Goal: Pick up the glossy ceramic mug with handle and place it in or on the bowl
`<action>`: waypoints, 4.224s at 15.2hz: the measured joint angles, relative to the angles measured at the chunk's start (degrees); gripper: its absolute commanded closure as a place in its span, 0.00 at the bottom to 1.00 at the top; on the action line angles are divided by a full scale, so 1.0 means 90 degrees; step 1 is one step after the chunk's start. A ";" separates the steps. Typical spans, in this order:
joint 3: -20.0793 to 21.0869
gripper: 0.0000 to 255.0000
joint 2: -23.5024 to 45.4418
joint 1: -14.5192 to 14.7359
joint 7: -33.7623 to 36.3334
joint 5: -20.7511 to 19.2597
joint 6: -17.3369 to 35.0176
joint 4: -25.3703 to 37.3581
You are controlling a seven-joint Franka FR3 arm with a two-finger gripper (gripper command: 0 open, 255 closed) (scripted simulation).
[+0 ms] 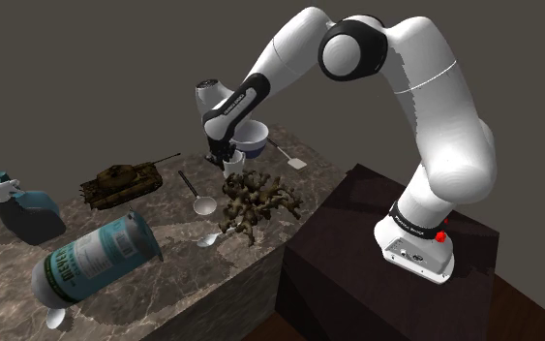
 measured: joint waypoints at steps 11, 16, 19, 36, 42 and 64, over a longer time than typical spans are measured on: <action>0.0062 1.00 -0.0699 -0.0051 -0.0059 0.0069 -0.0503 -0.0195; 0.0090 1.00 -0.0964 -0.0067 -0.0089 0.0107 -0.0806 -0.0156; 0.0107 1.00 -0.1133 -0.0070 -0.0097 0.0129 -0.0983 -0.0147; 0.0157 1.00 -0.1857 -0.0154 -0.0258 0.0246 -0.2025 0.0180; -0.0021 1.00 -0.1642 -0.0649 -0.0954 0.0294 -0.2279 0.0678; -0.0272 1.00 -0.0442 -0.1376 -0.1948 0.0334 -0.2146 0.1789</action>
